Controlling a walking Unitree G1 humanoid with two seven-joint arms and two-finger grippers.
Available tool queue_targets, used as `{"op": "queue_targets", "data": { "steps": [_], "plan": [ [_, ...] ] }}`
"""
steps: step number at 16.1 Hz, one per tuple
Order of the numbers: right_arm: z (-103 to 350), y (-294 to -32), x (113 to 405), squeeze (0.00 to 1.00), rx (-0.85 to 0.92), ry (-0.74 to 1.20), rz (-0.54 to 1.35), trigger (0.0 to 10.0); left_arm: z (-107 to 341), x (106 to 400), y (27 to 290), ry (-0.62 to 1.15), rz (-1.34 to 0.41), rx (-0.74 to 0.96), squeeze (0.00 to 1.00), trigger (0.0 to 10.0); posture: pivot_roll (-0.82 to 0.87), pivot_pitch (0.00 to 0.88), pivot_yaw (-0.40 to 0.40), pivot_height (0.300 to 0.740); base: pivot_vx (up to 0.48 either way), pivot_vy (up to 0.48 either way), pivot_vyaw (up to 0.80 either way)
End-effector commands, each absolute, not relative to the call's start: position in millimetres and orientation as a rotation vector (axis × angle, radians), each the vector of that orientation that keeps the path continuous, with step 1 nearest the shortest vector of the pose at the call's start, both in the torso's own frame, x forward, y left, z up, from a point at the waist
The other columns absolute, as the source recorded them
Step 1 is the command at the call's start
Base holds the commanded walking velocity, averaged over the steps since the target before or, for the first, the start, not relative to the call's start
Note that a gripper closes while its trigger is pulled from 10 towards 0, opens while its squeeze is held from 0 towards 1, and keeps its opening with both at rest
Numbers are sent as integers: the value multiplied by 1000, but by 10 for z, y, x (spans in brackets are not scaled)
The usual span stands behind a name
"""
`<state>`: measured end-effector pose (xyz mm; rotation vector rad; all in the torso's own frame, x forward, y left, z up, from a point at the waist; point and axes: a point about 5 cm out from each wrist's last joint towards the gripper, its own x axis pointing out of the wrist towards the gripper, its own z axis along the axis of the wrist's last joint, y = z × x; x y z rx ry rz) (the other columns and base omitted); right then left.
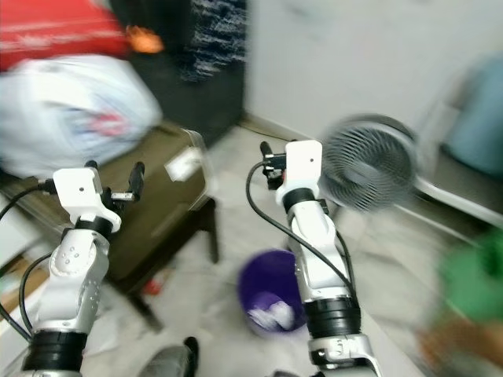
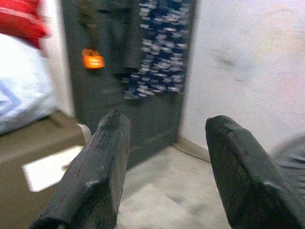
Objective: Clean up the room
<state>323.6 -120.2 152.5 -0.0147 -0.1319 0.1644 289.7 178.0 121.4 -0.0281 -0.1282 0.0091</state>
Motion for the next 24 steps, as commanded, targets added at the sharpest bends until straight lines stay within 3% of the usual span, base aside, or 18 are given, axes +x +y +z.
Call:
{"op": "queue_targets", "data": {
  "steps": [1, 18, 24],
  "plan": [
    [1583, -1170, 3263, 0, -6, -144, 180, 10000, 1253, 2919, 1799, -145, 23, -13, 0, 10000, -108, 0, -24, 740, 0, 0, 800],
    [1539, -1202, 3237, 0, 2, -140, 187, 10000, 1220, 2867, 1878, -123, 61, 16, 0, 10000, -96, 0, -1, 740, 0, 0, 800],
    [1439, -1371, 3180, 0, -19, -110, 136, 10000, 1165, 2801, 1981, -83, 65, 54, 0, 10000, -93, 0, 1, 740, 0, 0, 800]
  ]
}}
